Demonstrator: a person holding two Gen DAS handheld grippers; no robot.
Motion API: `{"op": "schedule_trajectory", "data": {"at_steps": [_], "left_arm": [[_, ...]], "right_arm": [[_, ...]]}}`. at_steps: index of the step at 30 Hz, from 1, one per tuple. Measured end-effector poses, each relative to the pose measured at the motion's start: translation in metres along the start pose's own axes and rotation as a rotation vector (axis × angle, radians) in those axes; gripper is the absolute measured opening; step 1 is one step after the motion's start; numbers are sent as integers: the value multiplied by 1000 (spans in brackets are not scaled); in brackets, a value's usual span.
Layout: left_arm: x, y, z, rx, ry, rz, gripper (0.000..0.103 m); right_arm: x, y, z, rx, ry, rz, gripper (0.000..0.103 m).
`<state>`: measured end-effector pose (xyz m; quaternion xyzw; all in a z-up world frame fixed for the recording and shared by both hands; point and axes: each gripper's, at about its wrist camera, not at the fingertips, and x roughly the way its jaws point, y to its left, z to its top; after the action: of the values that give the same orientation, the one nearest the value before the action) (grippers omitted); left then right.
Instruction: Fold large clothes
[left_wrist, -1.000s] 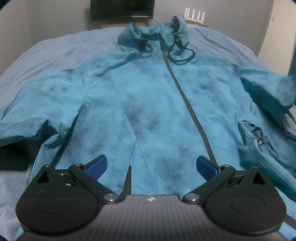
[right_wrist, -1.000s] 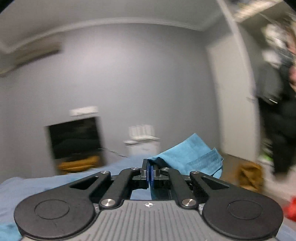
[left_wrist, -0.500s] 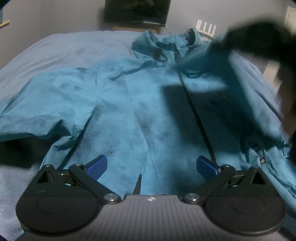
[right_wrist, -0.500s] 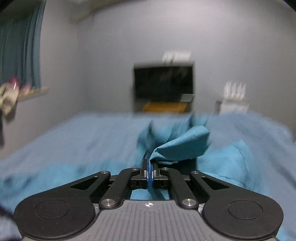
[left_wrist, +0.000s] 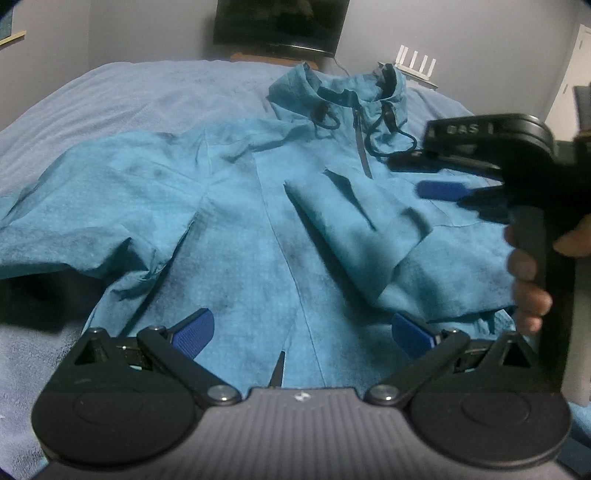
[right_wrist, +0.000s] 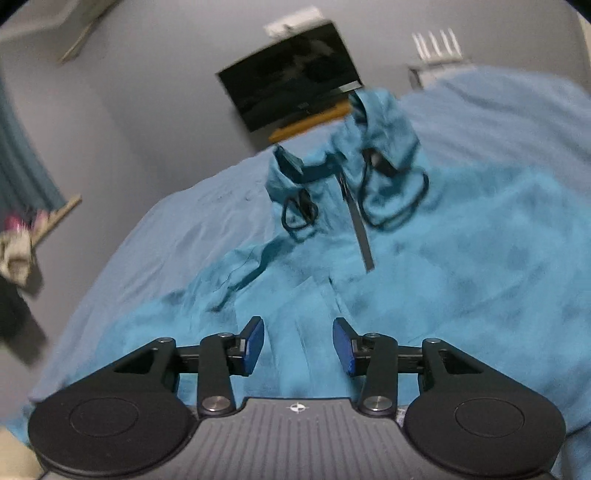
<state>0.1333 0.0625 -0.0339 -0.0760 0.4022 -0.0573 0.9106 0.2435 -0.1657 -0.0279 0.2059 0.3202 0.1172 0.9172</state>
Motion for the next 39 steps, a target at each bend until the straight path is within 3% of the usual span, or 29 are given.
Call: {"op": "schedule_trajectory", "data": {"at_steps": [3,8,10,12,14,18,21,22,29,33,36,39], "left_arm": [[0,2,1,-14,-1,2,103],[0,4,1,-22,-8,10,103],[0,4,1,-20,-13,12,103],[-2,6,2,-23,-23,14,103],[-3,7,3,-29,-31,16,103],[-5,11,5,-44,-38,21,103],[-4,14,5,-49,-37,24,103],[-4,14,5,-49,-39,25,103],[-20,35,7,-114,-82,59,103],[-48,62,13,-201,-140,98,103],[-75,88,15,-270,-221,129,103],[-97,121,17,-333,-273,229,103]], "right_arm": [[0,-5,-4,41,2,6,42],[-13,-26,-5,130,-144,-279,47],[-6,-39,-7,172,-102,-338,43],[3,-51,-10,229,-19,-316,41],[11,-60,-15,280,54,-238,39],[14,-61,-24,368,79,73,39],[14,-52,-25,378,133,218,39],[13,-50,-26,370,140,222,39],[-42,-44,-31,168,74,36,49],[-89,-28,-48,-65,18,-73,60],[-117,-27,-65,-175,-24,-83,64],[-139,-34,-71,-146,-55,-50,66]]}}
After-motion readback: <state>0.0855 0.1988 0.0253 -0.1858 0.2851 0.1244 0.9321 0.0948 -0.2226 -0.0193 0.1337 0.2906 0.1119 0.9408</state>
